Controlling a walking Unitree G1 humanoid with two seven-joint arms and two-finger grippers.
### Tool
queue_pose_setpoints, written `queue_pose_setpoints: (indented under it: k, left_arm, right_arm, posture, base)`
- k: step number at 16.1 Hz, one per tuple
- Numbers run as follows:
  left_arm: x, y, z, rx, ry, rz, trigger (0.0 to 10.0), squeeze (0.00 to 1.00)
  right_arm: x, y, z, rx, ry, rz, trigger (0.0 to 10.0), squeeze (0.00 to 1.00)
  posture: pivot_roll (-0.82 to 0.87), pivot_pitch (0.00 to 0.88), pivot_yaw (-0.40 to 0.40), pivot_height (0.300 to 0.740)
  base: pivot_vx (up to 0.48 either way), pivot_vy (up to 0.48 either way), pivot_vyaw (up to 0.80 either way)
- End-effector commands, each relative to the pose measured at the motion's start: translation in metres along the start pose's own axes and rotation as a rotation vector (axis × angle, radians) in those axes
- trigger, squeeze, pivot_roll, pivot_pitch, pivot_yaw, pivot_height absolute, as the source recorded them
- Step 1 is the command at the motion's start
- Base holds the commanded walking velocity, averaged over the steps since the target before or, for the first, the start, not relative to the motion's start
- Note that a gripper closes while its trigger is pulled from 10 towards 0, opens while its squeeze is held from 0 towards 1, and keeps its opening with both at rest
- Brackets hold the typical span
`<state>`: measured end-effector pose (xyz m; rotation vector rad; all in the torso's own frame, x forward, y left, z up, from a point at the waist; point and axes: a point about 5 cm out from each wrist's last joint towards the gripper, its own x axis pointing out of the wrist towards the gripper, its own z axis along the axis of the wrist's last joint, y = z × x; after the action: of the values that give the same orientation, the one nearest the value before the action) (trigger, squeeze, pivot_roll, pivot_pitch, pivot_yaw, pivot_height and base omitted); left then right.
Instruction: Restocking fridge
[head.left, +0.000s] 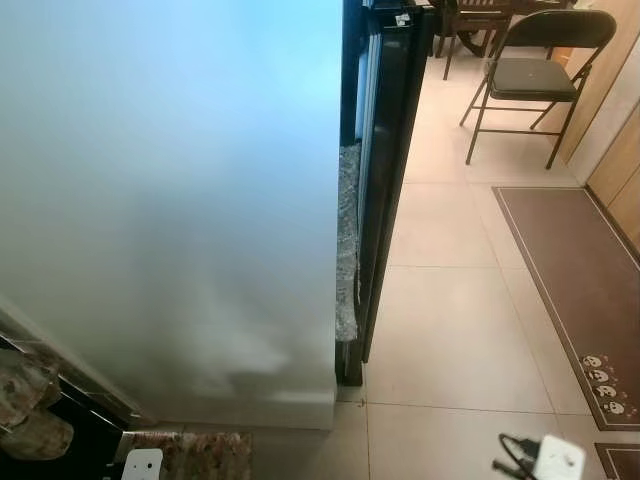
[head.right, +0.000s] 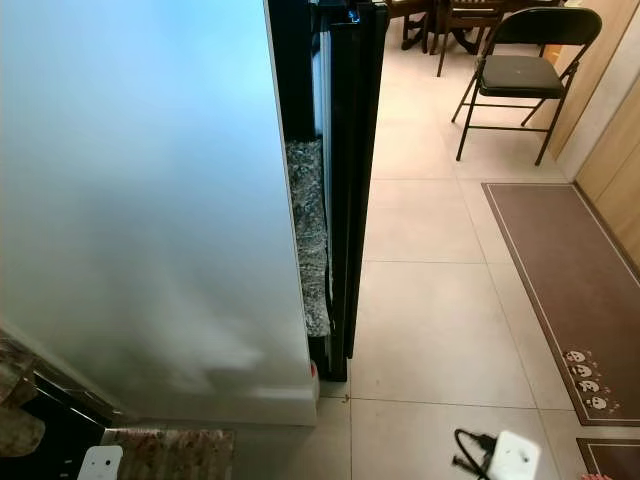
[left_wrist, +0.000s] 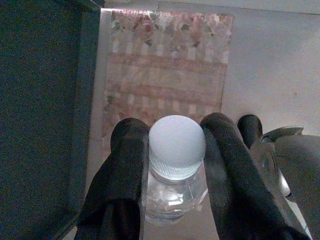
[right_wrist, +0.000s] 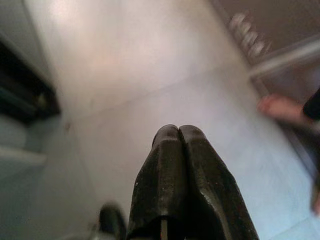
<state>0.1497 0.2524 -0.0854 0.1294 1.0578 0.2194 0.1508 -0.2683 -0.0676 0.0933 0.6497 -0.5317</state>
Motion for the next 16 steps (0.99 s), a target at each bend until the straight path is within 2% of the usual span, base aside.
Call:
queue_pose_setpoints:
  k: [1,3,4,5,8,10,11,12,14,16]
  left_arm:
    - [0.000,0.006,0.000,0.017,0.001,0.009,10.0,0.00]
    - [0.000,0.006,0.001,0.016,-0.002,0.015,10.0,0.00]
    - [0.000,0.007,0.002,0.002,-0.007,0.022,10.0,0.00]
    - [0.000,0.008,0.003,-0.002,-0.010,0.026,10.0,0.00]
    - [0.000,0.011,0.008,-0.026,-0.028,0.049,10.0,0.00]
    - [0.001,0.010,0.012,-0.050,-0.041,0.053,10.0,0.00]
    - [0.001,0.009,0.013,-0.045,-0.045,0.048,10.0,0.00]
    - [0.001,0.010,0.013,-0.044,-0.044,0.048,10.0,0.00]
    - [0.001,0.010,0.014,-0.049,-0.051,0.052,10.0,0.00]
    - [0.001,0.010,0.015,-0.056,-0.051,0.053,10.0,0.00]
  right_arm:
    - [0.001,0.000,0.013,-0.008,-0.098,-0.011,10.0,0.00]
    - [0.000,0.005,0.036,-0.058,-0.266,-0.009,10.0,0.00]
    - [0.001,0.005,0.047,-0.022,-0.320,-0.020,10.0,0.00]
    - [0.001,0.010,0.061,-0.035,-0.393,-0.009,10.0,0.00]
    - [-0.011,0.044,0.099,-0.136,-0.613,0.151,10.0,0.00]
    - [-0.019,0.052,0.108,-0.085,-0.661,0.171,10.0,0.00]
    - [-0.032,0.074,0.124,-0.095,-0.737,0.230,10.0,0.00]
    - [-0.035,0.077,0.128,-0.084,-0.752,0.233,10.0,0.00]
    - [-0.045,0.086,0.148,0.033,-0.782,0.191,10.0,0.00]
    - [-0.051,0.091,0.151,0.102,-0.759,0.166,10.0,0.00]
  posture:
    - [-0.07,0.000,0.054,0.740]
    - [-0.07,0.000,0.045,0.740]
    - [-0.08,0.000,0.042,0.740]
    - [-0.08,0.000,0.041,0.740]
    - [-0.07,0.000,0.030,0.740]
    - [-0.06,0.000,0.034,0.740]
    - [-0.07,0.000,0.042,0.740]
    - [-0.08,0.000,0.042,0.740]
    - [-0.08,0.006,0.038,0.740]
    - [-0.09,0.014,0.040,0.740]
  base:
    - [0.000,0.000,0.00]
    - [0.000,0.000,0.00]
    - [0.000,0.000,0.00]
    - [0.000,0.000,0.00]
    - [0.000,0.000,0.00]
    - [0.000,0.000,0.00]
    - [0.000,0.000,0.00]
    - [0.000,0.000,0.00]
    - [0.000,0.000,0.00]
    - [0.000,0.000,0.00]
